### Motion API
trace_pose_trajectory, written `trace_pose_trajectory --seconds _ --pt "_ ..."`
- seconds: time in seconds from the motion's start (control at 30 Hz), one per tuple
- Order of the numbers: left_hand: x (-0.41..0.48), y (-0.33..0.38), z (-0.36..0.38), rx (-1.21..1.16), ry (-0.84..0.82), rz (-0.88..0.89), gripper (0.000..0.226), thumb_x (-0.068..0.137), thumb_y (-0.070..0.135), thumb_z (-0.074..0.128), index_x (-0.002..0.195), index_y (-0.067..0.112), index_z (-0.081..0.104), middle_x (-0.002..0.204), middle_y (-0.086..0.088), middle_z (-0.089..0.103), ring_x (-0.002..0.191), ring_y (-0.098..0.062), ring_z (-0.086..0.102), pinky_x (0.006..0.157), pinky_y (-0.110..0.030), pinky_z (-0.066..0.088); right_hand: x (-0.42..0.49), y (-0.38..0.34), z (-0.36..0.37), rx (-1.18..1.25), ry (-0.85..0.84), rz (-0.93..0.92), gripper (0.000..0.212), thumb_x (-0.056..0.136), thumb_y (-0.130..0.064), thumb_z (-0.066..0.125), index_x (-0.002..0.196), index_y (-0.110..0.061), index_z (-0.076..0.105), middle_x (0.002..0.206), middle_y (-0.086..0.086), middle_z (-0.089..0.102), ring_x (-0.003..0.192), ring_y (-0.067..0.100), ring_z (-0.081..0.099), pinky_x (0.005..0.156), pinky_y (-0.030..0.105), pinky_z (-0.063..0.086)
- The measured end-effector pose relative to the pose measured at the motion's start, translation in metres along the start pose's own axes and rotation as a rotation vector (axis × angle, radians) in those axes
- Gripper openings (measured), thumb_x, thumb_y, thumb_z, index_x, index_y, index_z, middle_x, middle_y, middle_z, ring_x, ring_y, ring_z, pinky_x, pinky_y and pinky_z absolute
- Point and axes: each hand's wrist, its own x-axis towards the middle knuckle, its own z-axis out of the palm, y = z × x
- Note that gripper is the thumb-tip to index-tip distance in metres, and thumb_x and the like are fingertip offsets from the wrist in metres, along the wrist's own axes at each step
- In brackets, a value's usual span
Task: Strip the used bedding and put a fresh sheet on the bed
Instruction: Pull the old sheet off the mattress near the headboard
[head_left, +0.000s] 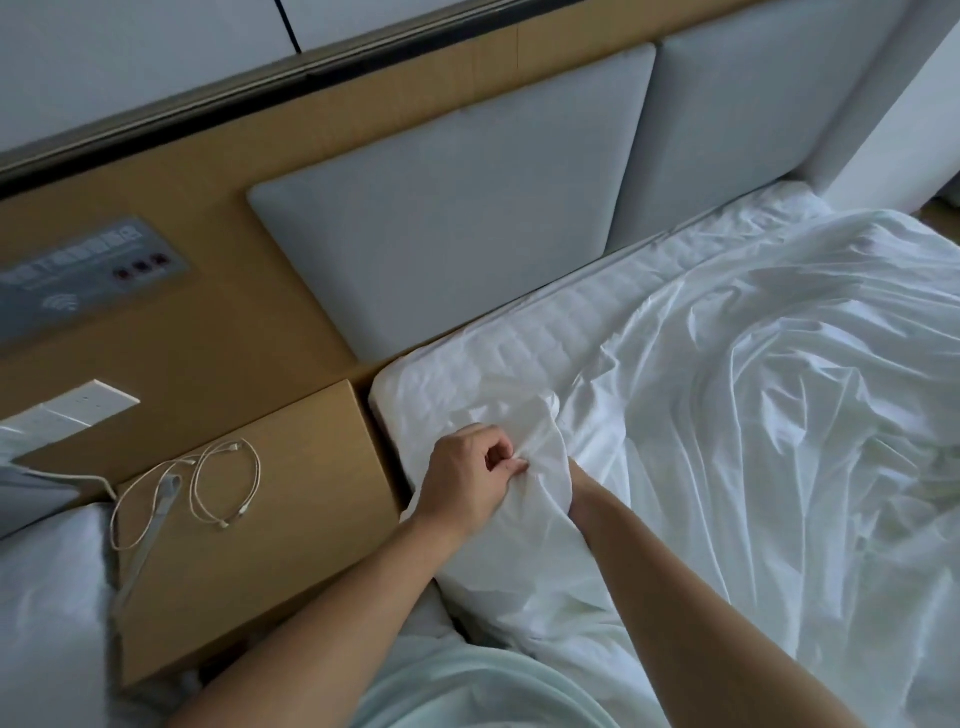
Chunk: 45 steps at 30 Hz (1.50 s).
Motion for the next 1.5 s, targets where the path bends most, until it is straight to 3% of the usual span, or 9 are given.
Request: trace_pose_trajectory --seconds 0.17,0.27,0.5,0.67,0.83,1.07,1.27,1.37,1.5 --pt "-0.004 0.026 -0.005 -0.406 -0.088 -0.376 0.025 0.08 0.022 0.086 0.069 0.013 0.066 0.056 0.001 0.064 0.047 -0.013 0.059 0.054 -0.027 0.052 0.007 -0.008 0.01 -0.043 0.065 -0.059 0.062 0.103 -0.003 0.04 0.046 -0.016 0.06 0.046 0.003 0.053 0.044 0.013 0.057 0.045 0.019 0.047" --pt "-0.015 0.035 -0.007 -0.617 -0.384 -0.348 0.022 0.08 0.022 0.086 0.069 0.016 0.068 0.057 -0.003 0.063 0.046 -0.017 0.057 0.05 -0.028 0.051 0.006 -0.013 0.015 -0.04 0.167 -0.028 0.036 0.106 -0.019 0.039 0.077 -0.01 0.059 0.063 0.005 0.05 0.055 0.012 0.052 0.053 0.022 0.046" --pt "-0.036 -0.01 -0.028 -0.057 -0.749 -0.268 0.012 0.085 0.027 0.08 0.084 0.017 0.073 0.074 0.009 0.069 0.066 -0.004 0.063 0.064 -0.017 0.051 -0.012 -0.023 0.021 0.03 0.086 -0.051 0.042 0.095 -0.013 0.056 0.055 -0.026 0.062 0.055 -0.004 0.056 0.053 0.013 0.055 0.047 0.025 0.046" --pt "-0.015 -0.02 -0.046 -0.343 -0.22 -0.451 0.027 0.085 0.042 0.079 0.094 0.018 0.07 0.081 0.001 0.072 0.072 -0.017 0.071 0.059 -0.042 0.062 -0.019 -0.021 0.022 0.095 0.095 -0.012 0.031 0.091 -0.022 0.053 0.068 -0.021 0.072 0.065 0.004 0.063 0.056 0.014 0.063 0.05 0.023 0.049" --pt "-0.005 -0.012 -0.024 -0.121 -0.28 -0.378 0.033 0.08 0.044 0.082 0.1 0.022 0.07 0.092 0.011 0.072 0.087 -0.01 0.067 0.081 -0.032 0.057 -0.029 -0.027 0.034 -0.103 0.176 0.011 0.019 0.058 -0.018 0.051 0.047 -0.022 0.067 0.053 -0.006 0.059 0.044 0.005 0.054 0.046 0.019 0.044" --pt "-0.002 -0.031 -0.028 -0.165 -0.036 -0.299 0.036 0.079 0.03 0.085 0.064 0.016 0.055 0.06 0.012 0.057 0.058 -0.008 0.049 0.054 -0.017 0.039 -0.031 -0.027 -0.006 -0.574 0.396 0.128 0.054 0.093 -0.057 0.059 0.062 -0.013 0.049 0.058 0.007 0.043 0.042 0.019 0.038 0.046 0.022 0.03" --pt "-0.002 -0.021 -0.021 -0.207 -0.153 -0.201 0.028 0.085 0.026 0.081 0.072 0.014 0.06 0.065 0.006 0.06 0.061 -0.006 0.053 0.064 -0.02 0.046 -0.055 -0.013 -0.04 -0.789 -0.083 0.473 0.009 0.088 -0.014 0.05 0.085 -0.014 0.058 0.051 -0.006 0.045 0.038 0.008 0.035 0.039 0.019 0.032" --pt "-0.005 -0.019 -0.022 -0.24 -0.246 -0.173 0.026 0.088 0.025 0.078 0.077 0.01 0.061 0.072 -0.003 0.063 0.066 -0.017 0.055 0.069 -0.027 0.049 -0.038 -0.013 -0.04 -1.117 0.06 0.101 0.025 0.079 -0.023 0.075 0.1 -0.017 0.063 0.08 -0.006 0.063 0.072 0.015 0.063 0.068 0.029 0.053" --pt "-0.005 -0.026 -0.032 -0.268 -0.311 -0.166 0.029 0.09 0.024 0.076 0.074 0.012 0.055 0.066 0.007 0.052 0.061 -0.01 0.045 0.066 -0.026 0.044 -0.016 -0.029 -0.022 -0.476 0.357 -0.284 0.04 0.08 0.006 0.054 0.078 -0.03 0.073 0.075 -0.006 0.07 0.071 0.011 0.067 0.062 0.024 0.051"
